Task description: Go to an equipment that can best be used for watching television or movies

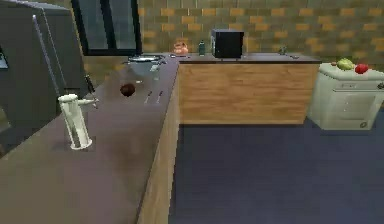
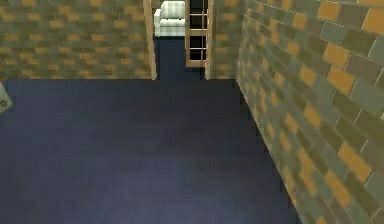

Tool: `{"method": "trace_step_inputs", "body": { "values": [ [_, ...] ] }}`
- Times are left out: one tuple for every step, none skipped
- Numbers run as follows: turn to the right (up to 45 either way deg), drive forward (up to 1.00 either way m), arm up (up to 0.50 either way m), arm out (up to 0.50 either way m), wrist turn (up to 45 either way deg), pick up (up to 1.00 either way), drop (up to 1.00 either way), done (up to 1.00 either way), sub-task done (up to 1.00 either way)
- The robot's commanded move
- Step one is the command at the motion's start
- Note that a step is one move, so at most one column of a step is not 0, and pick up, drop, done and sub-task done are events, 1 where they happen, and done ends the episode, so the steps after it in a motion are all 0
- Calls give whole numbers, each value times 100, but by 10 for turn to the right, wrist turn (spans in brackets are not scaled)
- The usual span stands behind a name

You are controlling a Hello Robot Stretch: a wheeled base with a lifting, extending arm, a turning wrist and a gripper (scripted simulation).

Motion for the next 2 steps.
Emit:
{"method": "trace_step_inputs", "body": {
  "values": [
    [450,0,0,0,0,0,0,0,0],
    [390,0,0,0,0,0,0,0,0]
  ]
}}
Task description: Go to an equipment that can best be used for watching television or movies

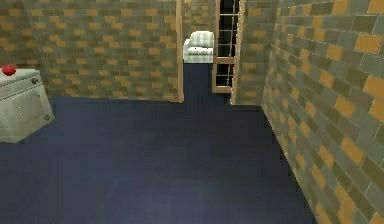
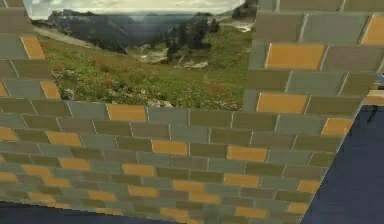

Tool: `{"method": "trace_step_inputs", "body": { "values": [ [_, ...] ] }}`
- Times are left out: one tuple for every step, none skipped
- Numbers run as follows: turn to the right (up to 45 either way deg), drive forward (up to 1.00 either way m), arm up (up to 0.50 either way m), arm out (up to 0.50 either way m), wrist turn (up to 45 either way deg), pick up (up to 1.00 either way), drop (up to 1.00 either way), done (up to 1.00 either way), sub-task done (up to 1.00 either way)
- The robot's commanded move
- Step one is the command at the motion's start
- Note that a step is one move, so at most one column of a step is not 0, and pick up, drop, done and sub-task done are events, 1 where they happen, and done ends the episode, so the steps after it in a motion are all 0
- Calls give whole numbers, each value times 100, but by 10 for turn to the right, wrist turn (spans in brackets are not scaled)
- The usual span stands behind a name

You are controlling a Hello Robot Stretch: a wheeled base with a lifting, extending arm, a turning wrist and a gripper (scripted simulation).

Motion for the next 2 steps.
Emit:
{"method": "trace_step_inputs", "body": {
  "values": [
    [0,100,0,0,0,0,0,0,0],
    [0,100,0,0,0,0,0,0,0]
  ]
}}
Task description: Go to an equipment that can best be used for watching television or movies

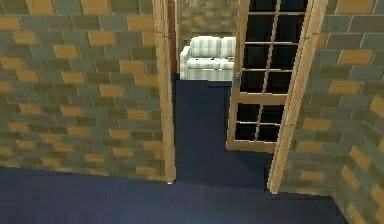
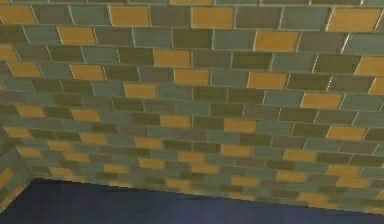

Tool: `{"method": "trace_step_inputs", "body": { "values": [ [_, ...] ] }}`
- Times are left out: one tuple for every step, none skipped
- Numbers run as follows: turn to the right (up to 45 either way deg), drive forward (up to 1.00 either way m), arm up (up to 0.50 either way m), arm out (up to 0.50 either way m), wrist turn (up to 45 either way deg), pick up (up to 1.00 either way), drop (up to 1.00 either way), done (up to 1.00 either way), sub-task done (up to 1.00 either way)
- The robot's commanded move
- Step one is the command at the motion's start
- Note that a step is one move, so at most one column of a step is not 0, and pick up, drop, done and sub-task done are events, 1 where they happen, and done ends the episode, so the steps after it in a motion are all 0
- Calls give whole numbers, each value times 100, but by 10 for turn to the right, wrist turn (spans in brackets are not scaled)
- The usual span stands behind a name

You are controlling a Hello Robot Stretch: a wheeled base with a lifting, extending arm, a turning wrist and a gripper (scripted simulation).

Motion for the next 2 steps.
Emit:
{"method": "trace_step_inputs", "body": {
  "values": [
    [30,0,0,0,0,0,0,0,0],
    [0,100,0,0,0,0,0,0,0]
  ]
}}
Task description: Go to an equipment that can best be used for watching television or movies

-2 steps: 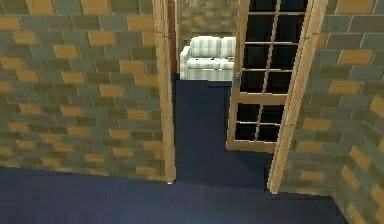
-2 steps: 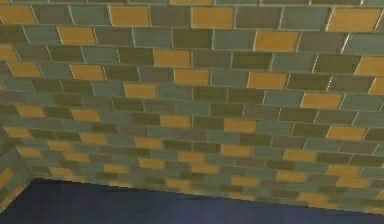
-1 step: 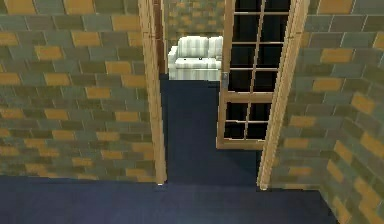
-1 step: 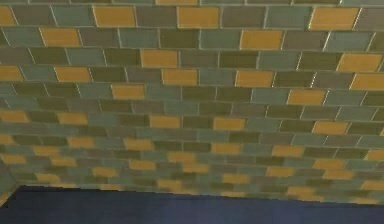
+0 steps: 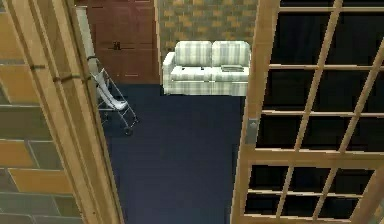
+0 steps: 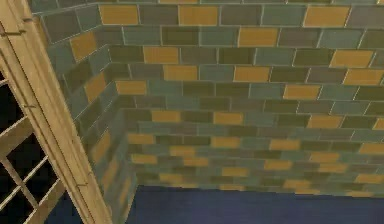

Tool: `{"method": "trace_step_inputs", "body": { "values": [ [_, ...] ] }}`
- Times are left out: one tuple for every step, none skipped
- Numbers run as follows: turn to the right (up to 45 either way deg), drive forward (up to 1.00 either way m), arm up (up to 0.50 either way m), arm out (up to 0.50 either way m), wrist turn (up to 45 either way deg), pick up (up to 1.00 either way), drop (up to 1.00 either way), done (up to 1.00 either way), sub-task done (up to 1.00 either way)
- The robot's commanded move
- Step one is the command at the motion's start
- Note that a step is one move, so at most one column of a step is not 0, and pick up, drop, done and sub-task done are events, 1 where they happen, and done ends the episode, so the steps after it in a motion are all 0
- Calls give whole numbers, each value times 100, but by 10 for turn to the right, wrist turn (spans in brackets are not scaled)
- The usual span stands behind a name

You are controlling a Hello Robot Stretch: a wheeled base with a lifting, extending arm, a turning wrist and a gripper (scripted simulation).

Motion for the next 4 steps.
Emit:
{"method": "trace_step_inputs", "body": {
  "values": [
    [0,95,0,0,0,0,0,0,0],
    [60,0,0,0,0,0,0,0,0],
    [0,30,0,0,0,0,0,0,0],
    [360,0,0,0,0,0,0,0,0]
  ]
}}
